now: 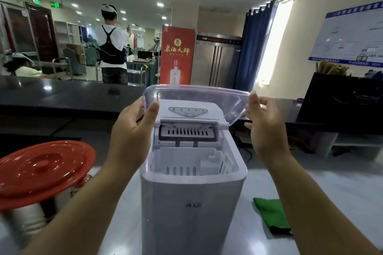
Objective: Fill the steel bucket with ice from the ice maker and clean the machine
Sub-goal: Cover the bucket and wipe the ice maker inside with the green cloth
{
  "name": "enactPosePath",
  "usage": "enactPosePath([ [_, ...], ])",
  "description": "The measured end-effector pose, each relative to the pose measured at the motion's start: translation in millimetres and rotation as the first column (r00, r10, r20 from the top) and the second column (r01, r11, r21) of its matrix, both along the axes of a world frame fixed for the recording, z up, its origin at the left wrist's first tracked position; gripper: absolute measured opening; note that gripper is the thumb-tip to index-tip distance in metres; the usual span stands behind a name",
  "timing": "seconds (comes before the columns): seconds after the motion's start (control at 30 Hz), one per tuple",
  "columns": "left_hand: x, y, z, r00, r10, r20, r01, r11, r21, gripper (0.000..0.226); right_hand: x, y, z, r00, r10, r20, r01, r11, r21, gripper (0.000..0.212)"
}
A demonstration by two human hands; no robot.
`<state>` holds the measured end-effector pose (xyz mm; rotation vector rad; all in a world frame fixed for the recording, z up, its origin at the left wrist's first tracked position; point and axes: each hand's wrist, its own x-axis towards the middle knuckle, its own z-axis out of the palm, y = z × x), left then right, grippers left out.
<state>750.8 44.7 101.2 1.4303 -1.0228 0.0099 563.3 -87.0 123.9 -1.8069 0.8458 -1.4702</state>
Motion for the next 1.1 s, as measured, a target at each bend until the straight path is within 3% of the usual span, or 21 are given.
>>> enactPosePath([
  [0.1, -1, 7, -20, 0.999, 0.036, 0.025, -0.036, 0.999, -0.01, 0.056, -9, 7, -12, 1.0, 0.006, -0.003, -0.006, 1.0, 0.018, 0.038],
  [0.17, -2, 12, -32, 0.999, 0.034, 0.01, -0.034, 0.999, -0.008, 0.064, -14, 11, -20, 1.0, 0.012, -0.005, -0.011, 1.0, 0.022, 0.038],
  [0.3, -14, 22, -48, 0.996, -0.042, -0.075, 0.042, 0.999, -0.007, 0.065, -27, 16, -38, 0.996, 0.076, -0.036, -0.075, 0.996, 0.038, 0.053],
  [0.47, -31, 34, -58, 0.969, -0.156, -0.193, 0.156, 0.988, -0.019, 0.047, -40, 19, -62, 0.977, 0.202, -0.069, -0.192, 0.974, 0.124, 0.02],
  [0.6, -32, 37, -72, 0.976, -0.075, -0.203, 0.085, 0.996, 0.041, 0.058, -46, 23, -76, 0.961, 0.261, -0.088, -0.246, 0.957, 0.152, 0.043],
  [0.7, -30, 37, -81, 0.982, -0.027, -0.186, 0.046, 0.994, 0.101, 0.067, -49, 23, -81, 0.945, 0.312, -0.101, -0.293, 0.942, 0.165, 0.038],
  [0.83, -31, 37, -87, 0.986, 0.023, -0.163, 0.004, 0.986, 0.166, 0.076, -51, 19, -91, 0.935, 0.303, -0.184, -0.272, 0.946, 0.177, 0.053],
  [0.97, -33, 36, -91, 0.989, 0.028, -0.148, -0.001, 0.983, 0.183, 0.067, -52, 18, -96, 0.923, 0.312, -0.225, -0.28, 0.946, 0.165, 0.057],
  [1.1, -38, 37, -87, 0.989, 0.044, -0.144, -0.016, 0.983, 0.185, 0.04, -53, 15, -96, 0.931, 0.308, -0.196, -0.276, 0.945, 0.178, 0.056],
])
